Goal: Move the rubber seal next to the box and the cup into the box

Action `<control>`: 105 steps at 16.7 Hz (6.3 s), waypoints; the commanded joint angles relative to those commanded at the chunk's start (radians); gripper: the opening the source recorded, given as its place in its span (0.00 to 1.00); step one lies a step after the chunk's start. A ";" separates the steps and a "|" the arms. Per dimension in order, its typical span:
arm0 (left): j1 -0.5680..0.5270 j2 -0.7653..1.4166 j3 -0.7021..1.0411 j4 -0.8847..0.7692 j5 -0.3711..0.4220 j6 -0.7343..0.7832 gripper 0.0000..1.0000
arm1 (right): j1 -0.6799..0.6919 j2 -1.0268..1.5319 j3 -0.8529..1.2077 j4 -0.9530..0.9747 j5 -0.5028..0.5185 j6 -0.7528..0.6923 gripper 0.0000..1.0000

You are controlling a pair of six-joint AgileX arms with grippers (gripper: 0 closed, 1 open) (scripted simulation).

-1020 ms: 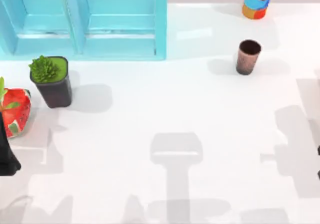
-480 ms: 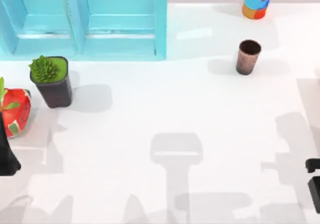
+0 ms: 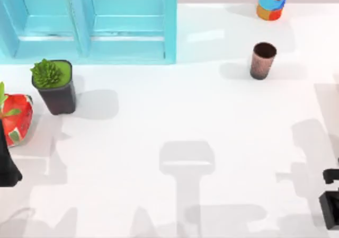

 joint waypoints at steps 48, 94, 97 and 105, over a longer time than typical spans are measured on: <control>0.000 0.000 0.000 0.000 0.000 0.000 1.00 | -0.050 1.144 1.550 -0.446 0.081 -0.034 1.00; 0.000 0.000 0.000 0.000 0.000 0.000 1.00 | -0.068 1.458 1.580 -0.165 0.114 -0.061 0.00; 0.000 0.000 0.000 0.000 0.000 0.000 1.00 | -0.066 1.457 1.582 -0.168 0.113 -0.060 0.00; 0.000 0.000 0.000 0.000 0.000 0.000 1.00 | -0.171 1.513 1.909 -0.428 0.094 -0.162 0.00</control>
